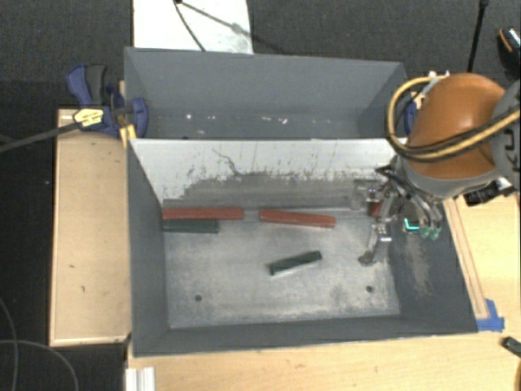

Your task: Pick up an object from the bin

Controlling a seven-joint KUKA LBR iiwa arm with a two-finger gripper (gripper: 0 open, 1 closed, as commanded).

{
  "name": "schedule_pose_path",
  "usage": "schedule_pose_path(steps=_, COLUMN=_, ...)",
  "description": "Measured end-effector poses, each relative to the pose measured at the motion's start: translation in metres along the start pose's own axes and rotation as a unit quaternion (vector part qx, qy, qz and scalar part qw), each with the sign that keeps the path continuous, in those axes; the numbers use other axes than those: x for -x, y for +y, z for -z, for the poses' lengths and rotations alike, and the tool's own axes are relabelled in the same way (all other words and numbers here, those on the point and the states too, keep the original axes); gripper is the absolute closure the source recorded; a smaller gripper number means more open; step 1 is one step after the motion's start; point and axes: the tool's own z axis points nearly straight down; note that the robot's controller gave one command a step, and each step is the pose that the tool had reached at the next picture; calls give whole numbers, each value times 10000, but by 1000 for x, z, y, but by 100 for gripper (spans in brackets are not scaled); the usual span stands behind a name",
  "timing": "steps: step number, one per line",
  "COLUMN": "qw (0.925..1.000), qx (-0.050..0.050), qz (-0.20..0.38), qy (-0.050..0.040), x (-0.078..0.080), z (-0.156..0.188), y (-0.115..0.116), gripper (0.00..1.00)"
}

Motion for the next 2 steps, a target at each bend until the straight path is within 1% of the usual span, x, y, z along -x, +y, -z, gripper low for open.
schedule_pose_path(steps=1, qw=9917, qx=6, qz=1287, qy=-17, x=21, z=-121, y=54, gripper=0)
schedule_pose_path(steps=2, qw=9918, qx=-3, qz=1281, qy=-33, x=21, z=-118, y=52, gripper=100)
